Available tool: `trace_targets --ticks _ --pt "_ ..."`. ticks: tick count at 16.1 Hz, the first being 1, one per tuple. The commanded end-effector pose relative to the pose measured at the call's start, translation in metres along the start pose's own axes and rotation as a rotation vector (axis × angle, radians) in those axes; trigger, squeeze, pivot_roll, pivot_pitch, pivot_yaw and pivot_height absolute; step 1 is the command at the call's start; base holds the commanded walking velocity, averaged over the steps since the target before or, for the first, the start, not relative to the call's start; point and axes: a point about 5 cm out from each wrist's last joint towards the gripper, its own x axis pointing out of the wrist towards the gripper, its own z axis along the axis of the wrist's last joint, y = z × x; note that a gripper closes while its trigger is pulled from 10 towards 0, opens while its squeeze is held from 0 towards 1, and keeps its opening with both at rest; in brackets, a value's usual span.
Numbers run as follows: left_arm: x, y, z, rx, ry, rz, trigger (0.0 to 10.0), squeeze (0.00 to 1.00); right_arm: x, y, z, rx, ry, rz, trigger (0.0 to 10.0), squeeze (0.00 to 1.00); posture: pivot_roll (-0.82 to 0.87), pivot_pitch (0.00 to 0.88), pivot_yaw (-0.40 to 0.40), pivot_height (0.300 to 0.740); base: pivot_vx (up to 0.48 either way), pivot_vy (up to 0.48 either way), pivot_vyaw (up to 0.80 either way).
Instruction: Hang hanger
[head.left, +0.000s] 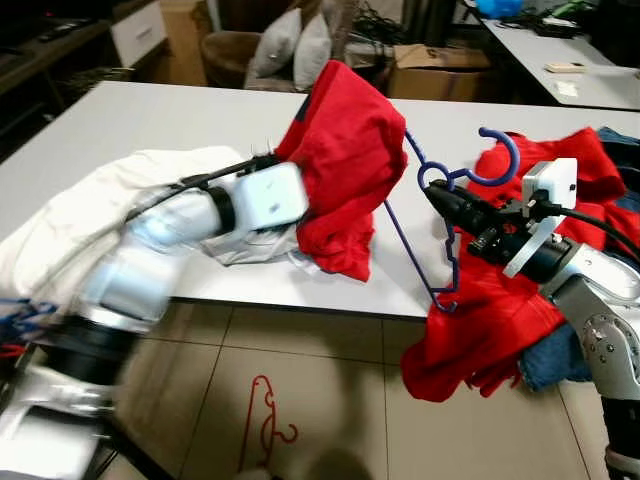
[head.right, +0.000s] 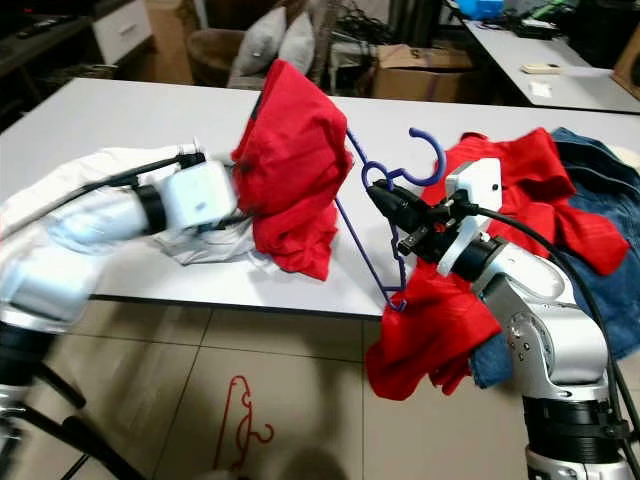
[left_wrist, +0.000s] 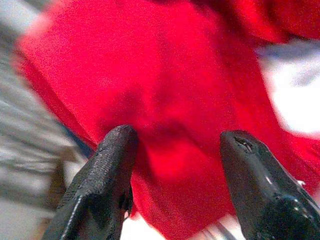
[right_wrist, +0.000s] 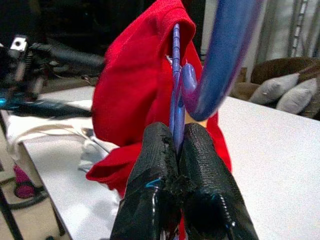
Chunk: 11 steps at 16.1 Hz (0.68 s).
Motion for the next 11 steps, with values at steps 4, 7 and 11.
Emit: trace_targets --ticks 4,7,11 --pt "0.001 -0.003 0.019 -0.103 -0.220 0.254 10.0 0.00 0.002 0.007 0.003 0.012 -0.029 0.032 10.0 0.00 0.00 0.000 0.002 0.740 0.000 0.000 0.00" --pt "0.006 -0.008 0.020 -0.124 -0.238 0.262 10.0 0.00 0.003 0.008 0.003 0.020 -0.029 0.033 10.0 0.00 0.00 0.000 -0.002 0.740 0.000 0.000 0.00" --pt "0.017 -0.011 0.011 -0.093 -0.159 0.307 10.0 0.00 0.005 0.010 0.003 0.024 -0.035 0.045 10.0 0.00 0.00 0.000 -0.006 0.740 0.000 0.000 0.00"
